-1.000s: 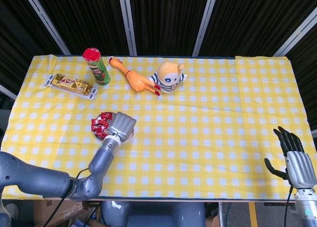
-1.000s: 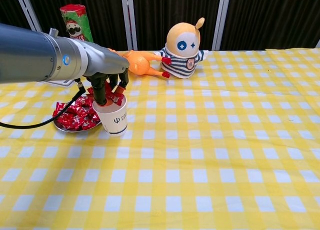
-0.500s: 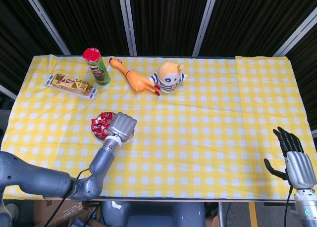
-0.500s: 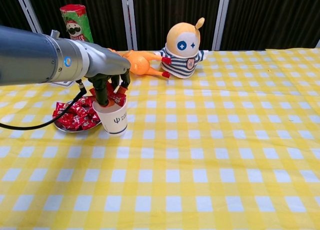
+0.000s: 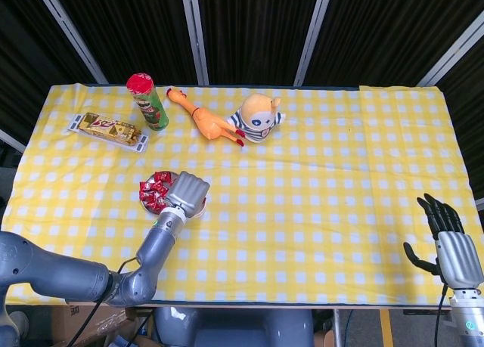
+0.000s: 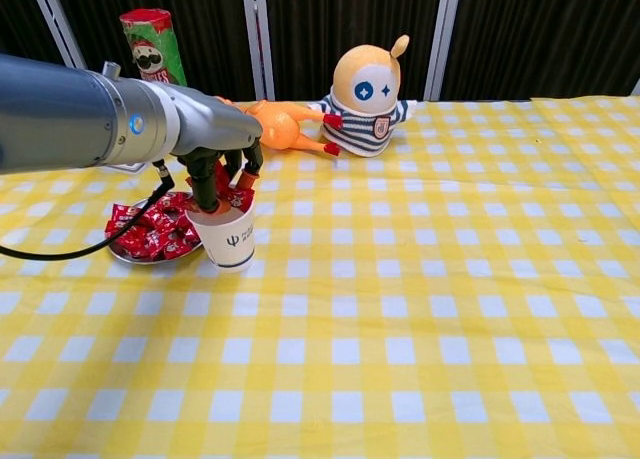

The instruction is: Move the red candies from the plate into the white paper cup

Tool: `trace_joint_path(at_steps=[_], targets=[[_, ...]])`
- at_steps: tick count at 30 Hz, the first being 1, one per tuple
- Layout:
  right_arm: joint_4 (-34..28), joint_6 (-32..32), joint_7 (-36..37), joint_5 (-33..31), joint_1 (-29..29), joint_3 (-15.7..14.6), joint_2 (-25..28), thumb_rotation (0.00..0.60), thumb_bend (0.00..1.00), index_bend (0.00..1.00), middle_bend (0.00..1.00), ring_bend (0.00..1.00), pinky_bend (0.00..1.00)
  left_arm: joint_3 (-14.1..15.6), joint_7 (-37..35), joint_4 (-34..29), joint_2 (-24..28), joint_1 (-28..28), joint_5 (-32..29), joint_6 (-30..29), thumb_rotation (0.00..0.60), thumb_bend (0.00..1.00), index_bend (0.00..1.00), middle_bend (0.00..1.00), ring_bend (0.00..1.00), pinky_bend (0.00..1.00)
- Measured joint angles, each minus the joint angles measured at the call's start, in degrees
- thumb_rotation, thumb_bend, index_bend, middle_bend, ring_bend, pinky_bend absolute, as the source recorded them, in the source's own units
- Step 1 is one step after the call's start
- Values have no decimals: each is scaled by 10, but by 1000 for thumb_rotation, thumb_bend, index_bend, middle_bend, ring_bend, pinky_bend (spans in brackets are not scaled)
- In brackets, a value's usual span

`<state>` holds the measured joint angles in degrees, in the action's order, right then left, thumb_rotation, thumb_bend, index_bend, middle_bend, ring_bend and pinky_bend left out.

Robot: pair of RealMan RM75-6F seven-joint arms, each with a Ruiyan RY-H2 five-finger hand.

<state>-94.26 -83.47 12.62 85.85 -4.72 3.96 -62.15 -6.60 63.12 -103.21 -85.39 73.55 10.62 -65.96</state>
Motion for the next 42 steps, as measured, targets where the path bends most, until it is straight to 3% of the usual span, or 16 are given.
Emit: trace_joint_path(at_steps=[11,33,42], targets=[[0,0,1,0,0,0,0,600,408,0,0,0,0,-1,-6,-3,1,-1,5,-1,600,385,368,443,880,885],[0,-2,1,0,1,1,0,600,409,0,0,0,0,-7,-43,-31,23,-18,33,-11,600,382,366,429,881,885],[0,-3,0,0,1,1,0,600,408,0,0,0,0,-12,-106,-53,62,-59,73,-29,600,260,215,279,873,886]])
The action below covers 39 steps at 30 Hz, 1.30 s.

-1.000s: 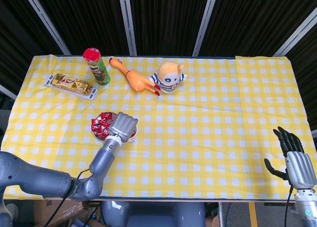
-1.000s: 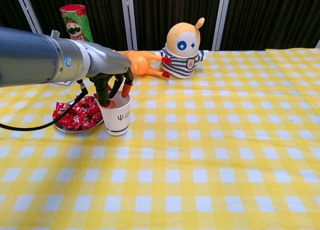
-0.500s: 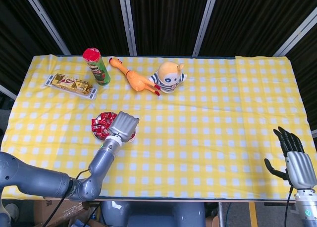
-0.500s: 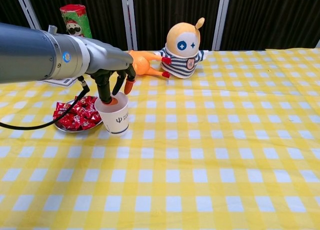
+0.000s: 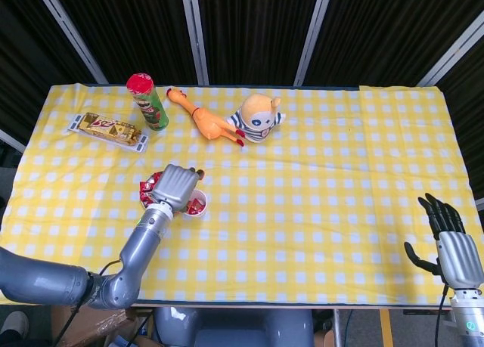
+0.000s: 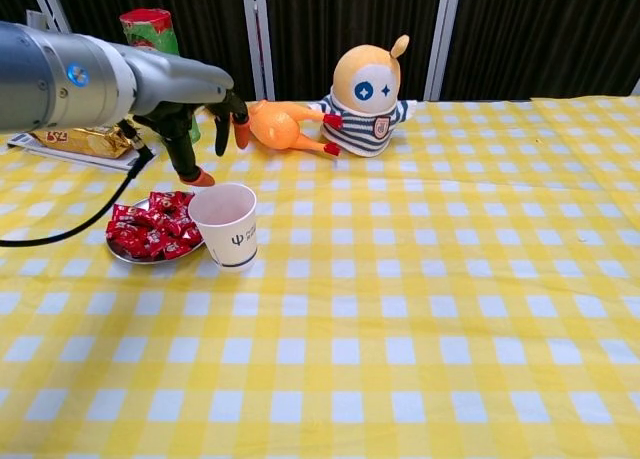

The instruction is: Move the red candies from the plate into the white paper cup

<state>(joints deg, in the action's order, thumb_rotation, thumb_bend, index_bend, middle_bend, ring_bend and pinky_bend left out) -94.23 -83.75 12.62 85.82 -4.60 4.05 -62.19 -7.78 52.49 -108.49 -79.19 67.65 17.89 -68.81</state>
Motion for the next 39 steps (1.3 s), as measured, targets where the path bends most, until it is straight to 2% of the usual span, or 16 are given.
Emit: trace_joint_path(at_steps=[5,11,21,29,39], targets=[[1,1,0,-1,0,1,0,600,409,0,0,0,0,12,-15,4,17,-23,4,-5,600,183,163,240,873,885],[1,2,-1,0,-1,0,-1,600,408,0,0,0,0,36,-15,23,21,-39,-1,5,600,180,156,234,874,885],[2,3,0,-2,-1,0,-1,600,409,0,0,0,0,63,1,81,-22,-52,-23,36,600,180,212,254,874,885],[1,4,2,-2,-2,0,-1,600,408,0,0,0,0,66,12,138,-65,-57,-37,47,600,180,230,262,874,886],[1,8,5,-4,-3,1,0,600,409,0,0,0,0,50,18,186,-94,-61,-33,52,600,180,237,268,875,885]])
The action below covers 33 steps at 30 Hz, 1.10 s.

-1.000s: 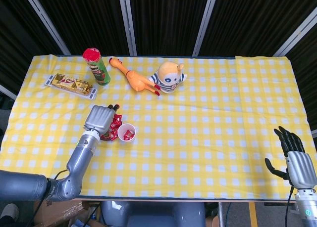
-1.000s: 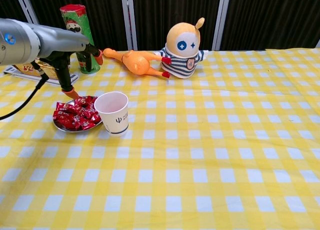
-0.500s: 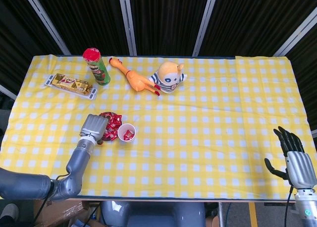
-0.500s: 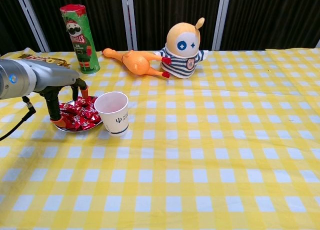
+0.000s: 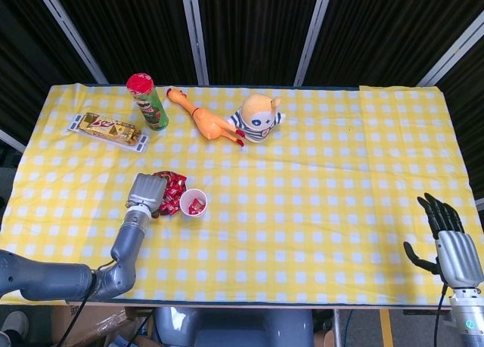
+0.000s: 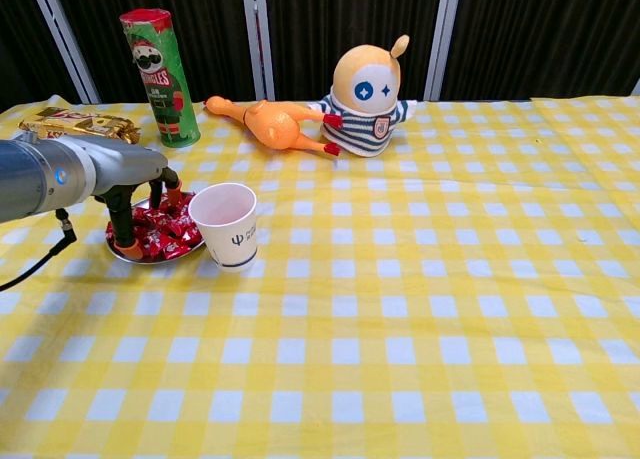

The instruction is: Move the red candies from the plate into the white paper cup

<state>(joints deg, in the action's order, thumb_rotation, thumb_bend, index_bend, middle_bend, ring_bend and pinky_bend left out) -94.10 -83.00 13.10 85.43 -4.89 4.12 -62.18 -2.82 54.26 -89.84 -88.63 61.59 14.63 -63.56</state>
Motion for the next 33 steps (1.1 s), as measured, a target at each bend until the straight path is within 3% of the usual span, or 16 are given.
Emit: trace_joint_path(at_steps=[16,25,33], targets=[[-1,2,-2,-2,-1,0,0,600,409,0,0,0,0,-9,16,35,-19,-2,-1,20,600,210,266,298,875,885],[0,3,1,-4,-1,1,0,600,408,0,0,0,0,-15,30,66,-44,2,-3,33,600,328,390,408,879,885],[0,2,1,-2,-1,1,0,600,408,0,0,0,0,-15,34,72,-49,-2,5,33,600,435,534,575,886,894]])
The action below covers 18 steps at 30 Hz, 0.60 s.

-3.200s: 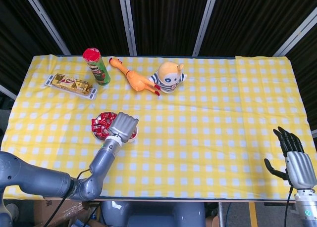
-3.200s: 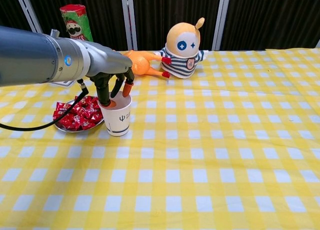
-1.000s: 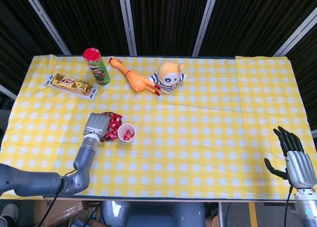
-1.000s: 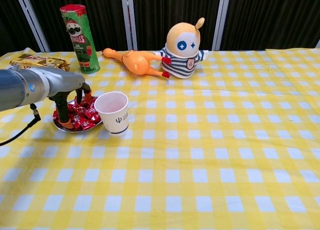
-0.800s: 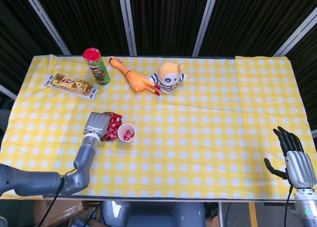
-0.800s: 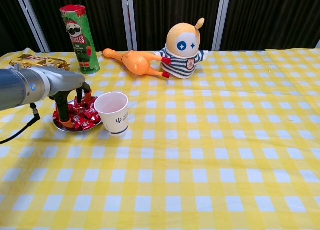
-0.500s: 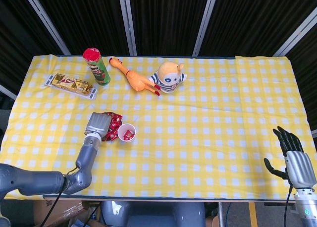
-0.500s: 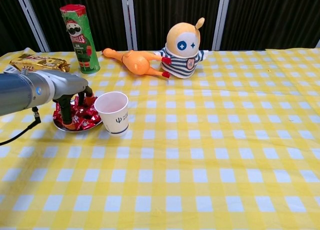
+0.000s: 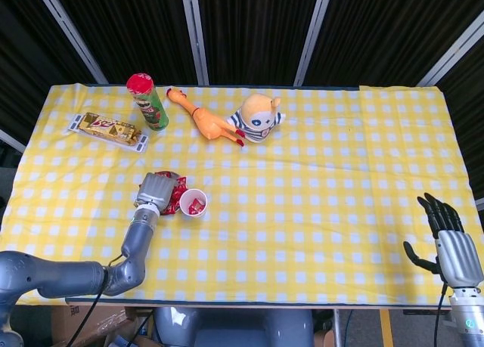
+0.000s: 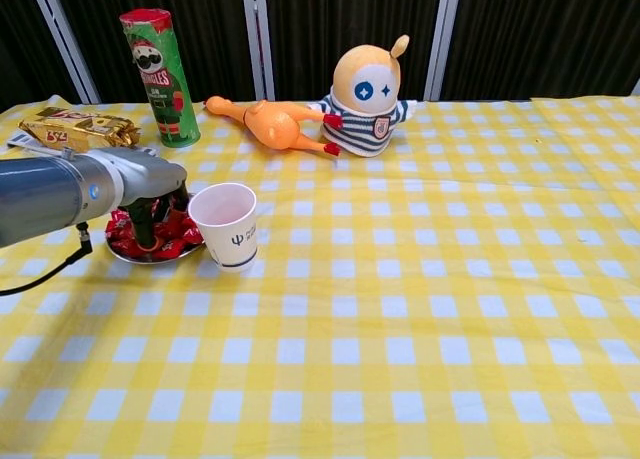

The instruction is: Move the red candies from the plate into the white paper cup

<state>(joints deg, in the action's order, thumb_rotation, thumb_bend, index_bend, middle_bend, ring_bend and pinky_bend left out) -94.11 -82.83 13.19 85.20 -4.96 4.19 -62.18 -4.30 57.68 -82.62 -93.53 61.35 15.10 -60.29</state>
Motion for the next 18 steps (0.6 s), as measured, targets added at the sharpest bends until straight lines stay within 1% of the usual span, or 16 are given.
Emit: trace_joint_path(at_steps=[5,11,18], targets=[[-1,0,-2,0,0,0,0,600,409,0,0,0,0,1,0,-4,5,-6,6,-4,600,439,550,615,887,893],[-2,-1,-3,0,1,0,-1,600,409,0,0,0,0,-2,-4,-15,15,-12,16,-11,600,439,550,617,887,894],[-2,-1,-3,0,0,0,-1,600,409,0,0,0,0,-11,-6,-42,42,-14,23,-22,600,439,548,617,887,893]])
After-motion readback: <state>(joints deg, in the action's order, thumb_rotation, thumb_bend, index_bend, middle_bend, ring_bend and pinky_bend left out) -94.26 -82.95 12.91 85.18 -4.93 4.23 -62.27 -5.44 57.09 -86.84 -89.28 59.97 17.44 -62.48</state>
